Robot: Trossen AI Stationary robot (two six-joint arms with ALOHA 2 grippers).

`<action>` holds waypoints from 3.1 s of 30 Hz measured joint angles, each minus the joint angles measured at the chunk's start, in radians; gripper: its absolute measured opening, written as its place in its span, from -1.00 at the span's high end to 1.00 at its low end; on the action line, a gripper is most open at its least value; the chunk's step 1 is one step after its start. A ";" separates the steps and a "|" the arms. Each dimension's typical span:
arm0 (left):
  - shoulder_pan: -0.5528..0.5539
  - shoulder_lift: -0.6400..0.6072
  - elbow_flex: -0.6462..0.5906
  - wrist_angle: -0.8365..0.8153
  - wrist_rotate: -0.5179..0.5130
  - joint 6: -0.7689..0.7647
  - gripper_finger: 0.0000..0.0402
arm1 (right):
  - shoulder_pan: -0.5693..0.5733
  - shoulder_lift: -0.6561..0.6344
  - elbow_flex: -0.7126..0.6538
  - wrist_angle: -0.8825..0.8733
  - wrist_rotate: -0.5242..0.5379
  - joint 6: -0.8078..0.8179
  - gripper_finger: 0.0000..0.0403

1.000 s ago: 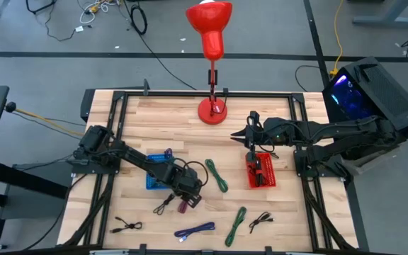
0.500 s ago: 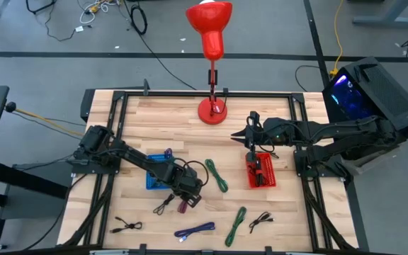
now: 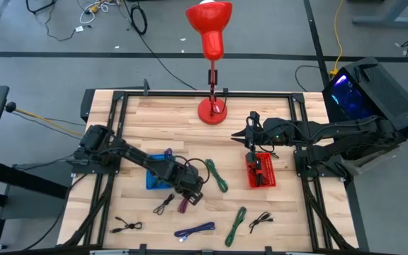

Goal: Pick & Place USB Port
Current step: Put the pink and black charger cable into the blue bin

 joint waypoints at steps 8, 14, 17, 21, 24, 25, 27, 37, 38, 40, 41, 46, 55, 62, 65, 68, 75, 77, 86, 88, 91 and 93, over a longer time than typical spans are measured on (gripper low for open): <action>0.021 0.008 0.001 -0.002 -0.002 0.000 0.35 | 0.000 0.000 0.000 -0.014 0.000 -0.005 0.75; 0.027 0.052 0.001 0.000 0.023 0.000 0.28 | 0.000 0.000 0.000 -0.024 0.000 -0.006 0.75; 0.034 0.058 0.003 0.002 0.040 0.001 0.30 | 0.000 0.000 0.000 -0.024 0.000 -0.014 0.75; 0.043 0.057 0.002 -0.005 0.041 0.001 0.51 | 0.000 0.000 0.000 -0.024 0.000 -0.015 0.75; 0.044 0.055 0.001 0.000 0.049 0.005 0.82 | 0.000 0.000 0.000 -0.024 0.000 -0.015 0.75; 0.044 0.055 0.003 0.015 0.049 0.008 0.89 | 0.000 0.000 0.000 -0.024 0.000 -0.015 0.75; 0.043 0.055 0.003 0.021 0.048 0.011 0.91 | 0.000 0.000 0.000 -0.024 0.000 -0.015 0.75; 0.043 0.058 0.017 0.059 0.047 0.012 0.93 | 0.000 0.000 0.000 -0.023 0.001 -0.015 0.75; 0.043 0.058 0.030 0.034 0.041 0.021 0.93 | 0.000 0.000 0.000 -0.023 0.001 -0.015 0.75; 0.043 0.058 0.058 -0.021 0.020 0.027 0.93 | 0.000 0.000 0.000 -0.025 0.001 -0.015 0.75; 0.043 0.058 0.071 -0.055 0.008 0.029 0.93 | 0.000 0.000 0.000 -0.025 0.001 -0.015 0.75; 0.043 0.058 0.145 -0.149 -0.018 0.057 0.93 | 0.000 0.000 0.000 -0.041 0.001 -0.015 0.75; 0.025 0.058 0.379 -0.479 -0.195 0.116 0.93 | 0.000 0.000 0.000 -0.048 0.001 -0.015 0.75; -0.014 0.054 0.595 -0.963 -0.435 0.040 0.93 | 0.000 0.000 0.000 -0.080 0.002 -0.013 0.75; -0.033 0.005 0.573 -1.016 -0.479 -0.007 0.93 | 0.000 0.000 0.000 -0.094 0.002 -0.004 0.75; -0.048 -0.079 0.506 -0.969 -0.509 -0.017 0.93 | 0.000 -0.001 0.000 -0.100 0.003 -0.003 0.75; -0.102 -0.367 0.248 -0.955 -0.685 -0.264 0.93 | 0.000 -0.001 -0.020 -0.093 0.003 -0.003 0.75; -0.126 -0.475 0.147 -0.874 -0.732 -0.300 0.93 | 0.000 -0.001 -0.039 -0.073 0.003 -0.004 0.75; -0.239 -0.905 -0.338 -0.524 -0.911 -0.474 0.93 | 0.000 -0.004 -0.072 0.011 0.019 -0.034 0.75; -0.250 -0.963 -0.445 -0.406 -0.924 -0.473 0.93 | 0.000 -0.007 -0.072 0.038 0.051 -0.048 0.75; -0.261 -0.997 -0.580 -0.241 -0.932 -0.488 0.93 | 0.000 -0.018 -0.072 0.050 0.101 -0.052 0.75; -0.267 -1.001 -0.642 -0.171 -0.916 -0.501 0.93 | 0.000 -0.027 -0.072 0.054 0.120 -0.055 0.75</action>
